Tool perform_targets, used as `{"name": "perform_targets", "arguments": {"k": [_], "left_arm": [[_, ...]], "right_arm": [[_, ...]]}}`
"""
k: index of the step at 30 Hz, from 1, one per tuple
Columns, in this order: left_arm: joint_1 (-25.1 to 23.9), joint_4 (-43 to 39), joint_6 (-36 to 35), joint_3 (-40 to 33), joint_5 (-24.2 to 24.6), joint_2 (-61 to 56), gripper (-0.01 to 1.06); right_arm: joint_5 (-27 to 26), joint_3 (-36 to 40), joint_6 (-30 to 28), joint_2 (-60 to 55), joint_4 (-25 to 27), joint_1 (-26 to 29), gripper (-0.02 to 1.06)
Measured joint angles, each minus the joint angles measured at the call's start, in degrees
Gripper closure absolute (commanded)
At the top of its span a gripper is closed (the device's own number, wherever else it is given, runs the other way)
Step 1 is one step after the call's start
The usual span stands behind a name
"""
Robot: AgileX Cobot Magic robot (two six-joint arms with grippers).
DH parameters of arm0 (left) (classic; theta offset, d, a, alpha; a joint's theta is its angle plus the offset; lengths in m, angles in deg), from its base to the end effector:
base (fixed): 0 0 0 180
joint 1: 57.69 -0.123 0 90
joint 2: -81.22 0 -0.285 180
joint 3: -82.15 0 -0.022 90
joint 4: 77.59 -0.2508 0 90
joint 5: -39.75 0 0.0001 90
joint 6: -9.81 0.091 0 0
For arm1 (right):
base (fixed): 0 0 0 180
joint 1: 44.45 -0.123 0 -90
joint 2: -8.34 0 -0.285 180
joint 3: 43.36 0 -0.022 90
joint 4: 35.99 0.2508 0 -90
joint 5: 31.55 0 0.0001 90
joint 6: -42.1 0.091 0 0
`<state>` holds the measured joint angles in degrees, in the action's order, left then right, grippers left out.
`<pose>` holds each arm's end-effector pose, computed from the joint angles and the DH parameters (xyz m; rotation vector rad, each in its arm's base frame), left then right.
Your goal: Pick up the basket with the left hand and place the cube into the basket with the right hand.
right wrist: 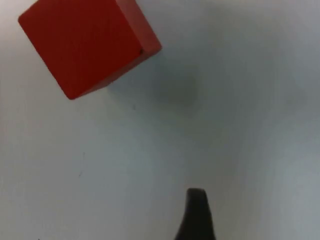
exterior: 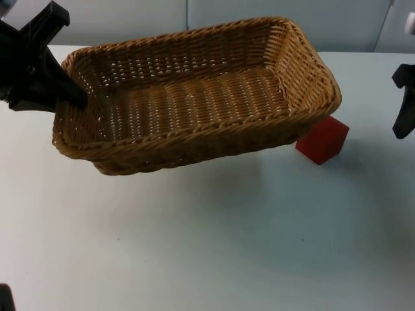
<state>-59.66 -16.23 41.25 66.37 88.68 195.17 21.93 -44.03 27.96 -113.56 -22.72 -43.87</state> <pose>0.3494 -0.0483 0.1766 -0.2952 2.6741 -1.0783 0.3859 0.0129 0.1648 -0.1612 3.0096 0.2706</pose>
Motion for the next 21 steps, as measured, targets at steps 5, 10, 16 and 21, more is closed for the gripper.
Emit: {"name": "perform_targets", "arguments": {"k": [5, 10, 16, 21], "left_arm": [[0.00, 0.00, 0.00, 0.00, 0.00, 0.00, 1.05], [0.00, 0.00, 0.00, 0.00, -0.11, 0.00, 1.05], [0.00, 0.00, 0.00, 0.00, -0.11, 0.00, 1.05], [-0.11, -1.15, 0.24, 0.00, -1.58, 0.00, 1.05]], "right_arm": [[0.00, -0.67, -0.64, -2.00, -1.74, -0.86, 0.34], [0.53, -3.59, -1.16, -2.62, -5.90, -5.16, 0.34], [1.24, -8.45, -2.37, -2.76, -8.83, -13.39, 0.34], [1.46, -10.49, -2.85, -2.79, -14.33, -17.30, 0.34]]}}
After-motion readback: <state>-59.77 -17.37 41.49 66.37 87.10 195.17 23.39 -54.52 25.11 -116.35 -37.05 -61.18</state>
